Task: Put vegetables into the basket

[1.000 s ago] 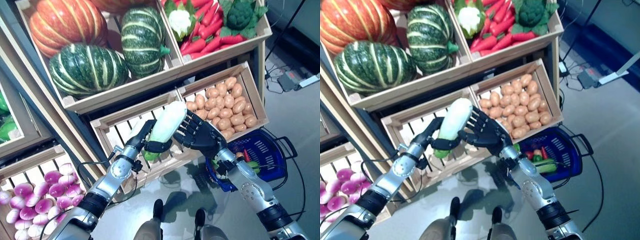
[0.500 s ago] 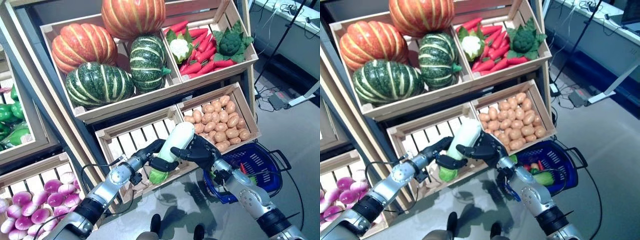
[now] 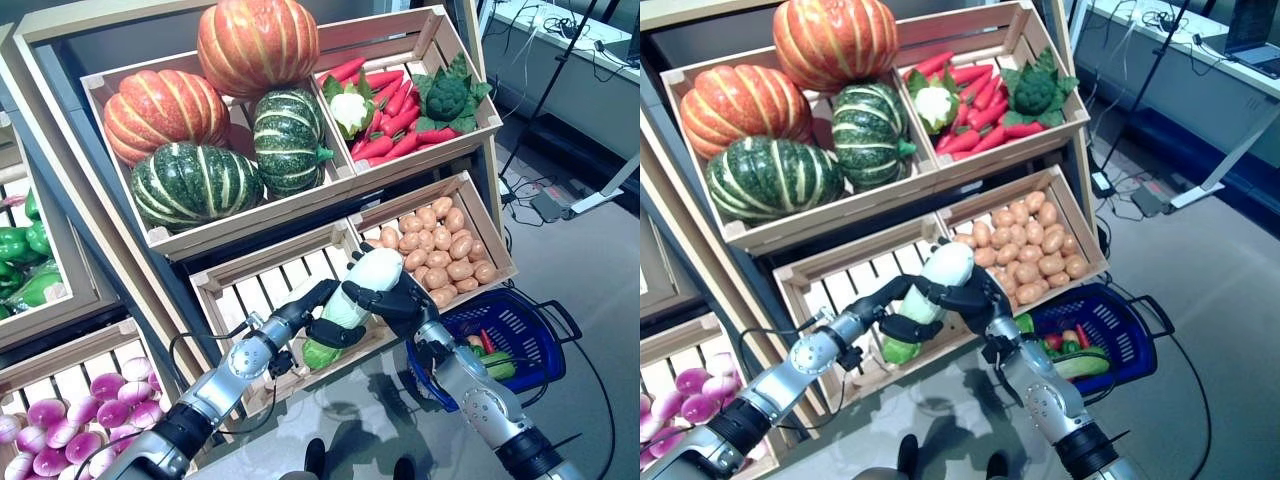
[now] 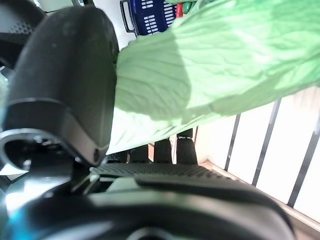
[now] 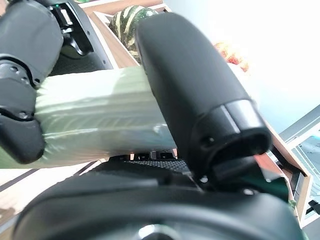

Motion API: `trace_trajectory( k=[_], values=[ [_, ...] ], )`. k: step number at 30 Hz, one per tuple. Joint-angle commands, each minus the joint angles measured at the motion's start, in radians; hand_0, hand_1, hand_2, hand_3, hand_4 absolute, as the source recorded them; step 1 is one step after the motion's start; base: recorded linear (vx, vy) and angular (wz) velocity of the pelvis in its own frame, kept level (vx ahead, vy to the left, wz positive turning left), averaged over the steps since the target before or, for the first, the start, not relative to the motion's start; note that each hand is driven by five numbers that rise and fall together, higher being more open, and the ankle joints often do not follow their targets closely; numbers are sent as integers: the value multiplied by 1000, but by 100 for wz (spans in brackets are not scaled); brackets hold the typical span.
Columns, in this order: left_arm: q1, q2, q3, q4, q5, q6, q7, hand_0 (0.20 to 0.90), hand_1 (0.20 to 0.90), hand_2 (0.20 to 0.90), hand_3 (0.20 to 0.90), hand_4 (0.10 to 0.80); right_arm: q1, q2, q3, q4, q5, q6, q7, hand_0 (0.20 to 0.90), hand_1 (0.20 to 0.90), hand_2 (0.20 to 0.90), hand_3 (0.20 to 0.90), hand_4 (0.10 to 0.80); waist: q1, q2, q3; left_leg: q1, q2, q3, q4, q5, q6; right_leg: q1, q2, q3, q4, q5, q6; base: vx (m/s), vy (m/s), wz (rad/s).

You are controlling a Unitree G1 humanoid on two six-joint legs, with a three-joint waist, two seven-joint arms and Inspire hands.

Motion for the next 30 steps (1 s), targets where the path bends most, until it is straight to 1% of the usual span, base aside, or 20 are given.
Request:
trace_trajectory(
  k=[1, 10, 17, 18, 19, 21, 25, 30],
  values=[
    [-83, -61, -49, -77, 0, -83, -5, 300, 300, 300, 300, 400, -70, 83, 40, -128, 45, -121, 25, 300, 300, 300, 300, 400, 7, -24, -81, 24, -28, -3, 2, -108, 6, -26, -50, 6, 2, 43, 13, 0, 0, 0],
    [-73, -60, -41, -75, 3, -73, -3, 300, 300, 300, 300, 400, -62, 83, 34, -122, 43, -127, 13, 300, 300, 300, 300, 400, 7, -22, -80, 25, -22, -2, 2, -111, 3, -29, -51, 11, 2, 40, 14, 0, 0, 0],
    [-61, -53, -29, -77, 4, -48, 17, 300, 300, 300, 300, 400, -48, 78, 16, -125, 74, -143, 7, 300, 300, 300, 300, 400, 6, -22, -79, 25, -19, -5, 2, -112, 3, -29, -49, 12, 2, 38, 14, 0, 0, 0],
    [-54, -52, -23, -75, -1, -46, 22, 653, 653, 653, 653, 635, -42, 75, 10, -130, 71, -147, 3, 300, 300, 300, 300, 400, 6, -22, -79, 26, -18, -4, 2, -112, 2, -28, -49, 12, 2, 37, 14, 0, 0, 0],
    [-49, -52, -18, -75, -8, -41, 28, 900, 900, 900, 900, 800, -40, 73, 5, -131, 73, -148, 0, 300, 300, 300, 300, 400, 6, -23, -79, 26, -18, -4, 2, -112, 1, -28, -49, 12, 2, 37, 14, 0, 0, 0],
    [-37, -54, -4, -73, -46, -42, 17, 900, 900, 900, 900, 800, -35, 71, -6, -132, 59, -150, -2, 300, 300, 300, 300, 400, 7, -22, -79, 26, -17, -6, 2, -112, 1, -28, -49, 13, 2, 37, 13, 0, 0, 0],
    [-19, -57, 17, -66, -68, -61, 31, 900, 900, 900, 900, 800, -31, 63, -28, -145, 53, -161, -9, 300, 300, 300, 300, 400, 6, -23, -76, 22, -14, -3, 2, -109, -2, -32, -48, 14, 2, 39, 12, 0, 0, 0],
    [10, -54, 80, -96, -168, -84, -3, 900, 900, 900, 900, 800, -26, 26, -98, -151, 28, -178, -27, 300, 300, 300, 300, 400, 7, -25, -71, 22, -7, -3, 2, -109, -4, -33, -45, 13, 2, 39, 11, 0, 0, 0]
  ],
)
